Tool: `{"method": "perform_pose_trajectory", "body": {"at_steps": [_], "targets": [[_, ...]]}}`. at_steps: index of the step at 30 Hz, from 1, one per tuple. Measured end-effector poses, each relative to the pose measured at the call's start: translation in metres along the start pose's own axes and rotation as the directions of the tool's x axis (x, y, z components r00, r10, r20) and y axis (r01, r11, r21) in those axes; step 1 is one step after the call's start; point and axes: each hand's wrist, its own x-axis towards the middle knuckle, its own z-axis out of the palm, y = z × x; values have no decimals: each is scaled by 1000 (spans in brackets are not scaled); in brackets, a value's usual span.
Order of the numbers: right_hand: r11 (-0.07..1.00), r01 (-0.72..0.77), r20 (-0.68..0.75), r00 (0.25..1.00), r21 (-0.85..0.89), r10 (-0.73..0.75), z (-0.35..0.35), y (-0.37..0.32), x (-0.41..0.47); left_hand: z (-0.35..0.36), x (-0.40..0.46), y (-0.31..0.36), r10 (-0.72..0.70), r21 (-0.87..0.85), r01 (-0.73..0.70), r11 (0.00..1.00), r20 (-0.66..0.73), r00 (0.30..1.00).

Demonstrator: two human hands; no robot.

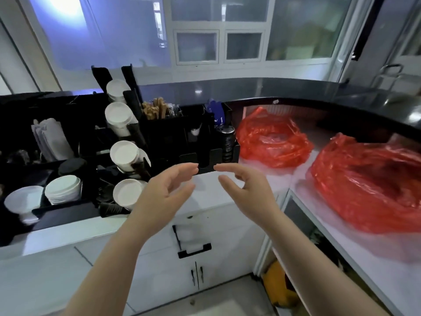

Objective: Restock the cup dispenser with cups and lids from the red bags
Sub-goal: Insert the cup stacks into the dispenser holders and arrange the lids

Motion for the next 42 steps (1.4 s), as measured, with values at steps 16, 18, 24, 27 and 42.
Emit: {"method": "perform_pose_trajectory", "body": {"at_steps": [16, 18, 24, 27, 42], "targets": [[981, -158, -124, 982, -110, 144, -153, 119, -8, 174, 98, 23, 32, -50, -24, 998, 159, 987], [979, -181, -136, 977, -97, 167, -173, 137, -2, 195, 112, 20, 26, -69, -16, 998, 153, 988], [975, -218, -73, 974, -38, 215, -186, 181, 25, 220, 138, -5, -52, -112, 60, 992, 67, 996], [975, -222, -19, 975, -16, 222, -173, 197, 45, 217, 145, -21, -111, -124, 112, 986, 13, 994], [974, -213, 109, 969, -74, 220, -52, 233, 209, 115, 224, -181, -299, 105, 400, 910, -503, 811]]}}
